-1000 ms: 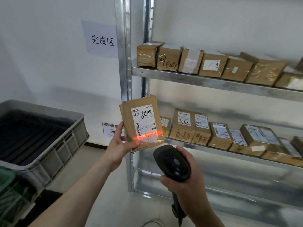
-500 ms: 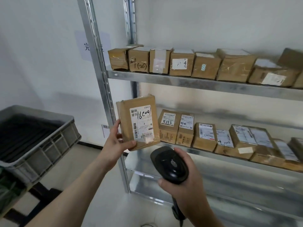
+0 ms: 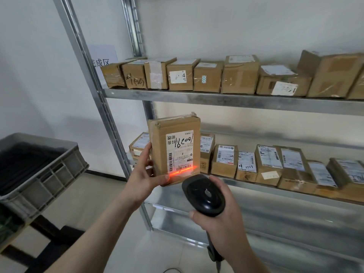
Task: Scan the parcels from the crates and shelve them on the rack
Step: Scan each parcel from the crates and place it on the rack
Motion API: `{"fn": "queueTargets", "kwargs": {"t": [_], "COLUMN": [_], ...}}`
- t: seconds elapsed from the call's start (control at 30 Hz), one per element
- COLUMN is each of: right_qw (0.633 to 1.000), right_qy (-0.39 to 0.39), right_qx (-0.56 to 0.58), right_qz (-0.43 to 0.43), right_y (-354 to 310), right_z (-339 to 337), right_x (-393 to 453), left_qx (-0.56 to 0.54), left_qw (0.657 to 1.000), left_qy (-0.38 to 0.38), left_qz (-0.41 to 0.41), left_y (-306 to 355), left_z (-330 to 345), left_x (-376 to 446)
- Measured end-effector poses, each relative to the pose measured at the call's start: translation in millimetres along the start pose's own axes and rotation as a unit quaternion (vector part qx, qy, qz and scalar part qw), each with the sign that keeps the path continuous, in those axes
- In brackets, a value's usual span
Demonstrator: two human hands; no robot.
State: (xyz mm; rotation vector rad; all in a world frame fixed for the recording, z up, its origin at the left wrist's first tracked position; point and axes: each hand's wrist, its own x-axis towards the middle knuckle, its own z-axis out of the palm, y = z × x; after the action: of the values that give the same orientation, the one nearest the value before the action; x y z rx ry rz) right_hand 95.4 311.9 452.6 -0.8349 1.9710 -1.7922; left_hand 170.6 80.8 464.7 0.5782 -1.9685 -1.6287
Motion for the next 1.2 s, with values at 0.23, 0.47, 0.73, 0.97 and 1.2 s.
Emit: {"fn": "queueTargets", "kwargs": {"t": [0.23,0.47,0.73,0.97,1.2], "right_qw": [1.000,1.000,0.995,0.995,0.993], "right_qy": [0.013,0.012,-0.064,-0.066,-0.053], "right_qx": [0.020,-0.004,-0.043,-0.046,-0.083], "right_qz": [0.003,-0.018,-0.071,-0.061,-0.058], "right_y": [-4,0,-4,-8,-12], "right_z": [-28,-42,-44,-27,-2], "right_x": [-5,-11,-21,-28,-32], "left_qx": [0.007,-0.004,0.216,0.315,0.317], "left_qw": [1.000,0.999,0.964,0.929,0.922], "left_qy": [-0.011,-0.011,-0.070,-0.144,-0.198], "left_qz": [-0.011,-0.035,-0.137,-0.130,-0.097], "left_y": [6,7,35,53,56], "left_z": [30,40,8,-18,-36], "left_x": [-5,-3,17,30,34]}}
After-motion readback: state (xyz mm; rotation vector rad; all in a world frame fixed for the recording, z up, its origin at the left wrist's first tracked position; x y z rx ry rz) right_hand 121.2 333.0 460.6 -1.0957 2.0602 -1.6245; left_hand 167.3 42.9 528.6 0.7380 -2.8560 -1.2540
